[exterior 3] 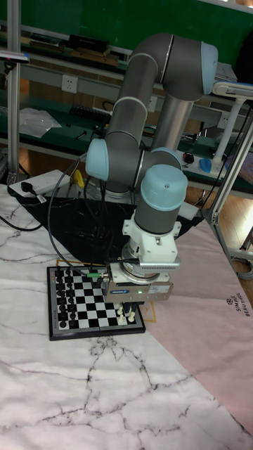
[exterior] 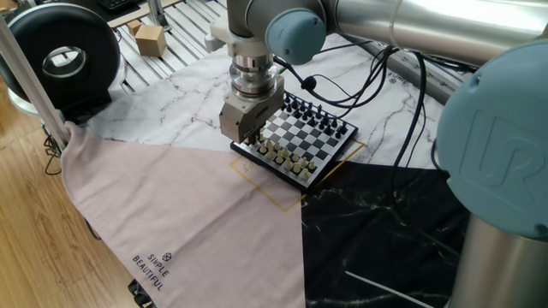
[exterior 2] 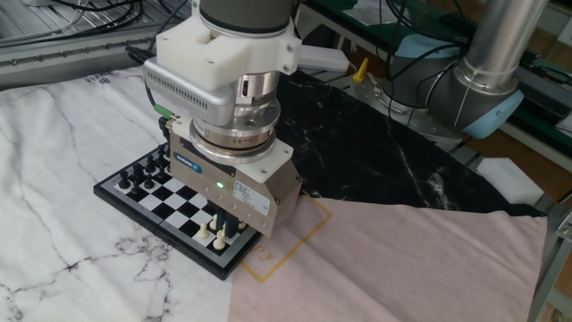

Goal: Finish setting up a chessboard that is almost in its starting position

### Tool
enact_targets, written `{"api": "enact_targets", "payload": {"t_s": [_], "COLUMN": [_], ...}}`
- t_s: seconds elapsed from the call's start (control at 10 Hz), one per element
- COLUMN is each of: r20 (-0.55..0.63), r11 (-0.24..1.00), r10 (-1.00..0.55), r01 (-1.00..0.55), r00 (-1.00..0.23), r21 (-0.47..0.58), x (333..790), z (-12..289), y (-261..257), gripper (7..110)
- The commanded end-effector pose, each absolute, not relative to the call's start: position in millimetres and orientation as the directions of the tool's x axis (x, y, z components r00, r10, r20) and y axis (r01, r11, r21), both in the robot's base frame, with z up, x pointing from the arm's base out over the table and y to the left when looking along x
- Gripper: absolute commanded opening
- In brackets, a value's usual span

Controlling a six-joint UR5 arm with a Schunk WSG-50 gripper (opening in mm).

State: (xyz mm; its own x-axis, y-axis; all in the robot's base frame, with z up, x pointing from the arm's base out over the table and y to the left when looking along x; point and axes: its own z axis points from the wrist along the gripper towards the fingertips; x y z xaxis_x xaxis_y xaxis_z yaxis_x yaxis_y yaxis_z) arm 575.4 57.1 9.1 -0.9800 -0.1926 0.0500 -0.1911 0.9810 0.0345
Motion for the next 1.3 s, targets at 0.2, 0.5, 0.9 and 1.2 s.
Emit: {"api": "enact_targets", "payload": {"t_s": [0.2, 0.5, 0.9, 1.2], "r20": [0.051, 0.052, 0.06, 0.066], "r11": [0.982, 0.982, 0.98, 0.979], "r10": [-0.185, -0.188, -0.196, -0.203], "r01": [-0.183, -0.186, -0.193, -0.201], "r00": [-0.981, -0.981, -0.979, -0.977], "r21": [0.046, 0.042, 0.045, 0.041], "x": [575.8, 576.0, 574.0, 573.1], "z": [8.0, 7.6, 7.2, 7.0], "y": [59.6, 58.5, 58.9, 57.4], "gripper": [7, 7, 7, 7]}}
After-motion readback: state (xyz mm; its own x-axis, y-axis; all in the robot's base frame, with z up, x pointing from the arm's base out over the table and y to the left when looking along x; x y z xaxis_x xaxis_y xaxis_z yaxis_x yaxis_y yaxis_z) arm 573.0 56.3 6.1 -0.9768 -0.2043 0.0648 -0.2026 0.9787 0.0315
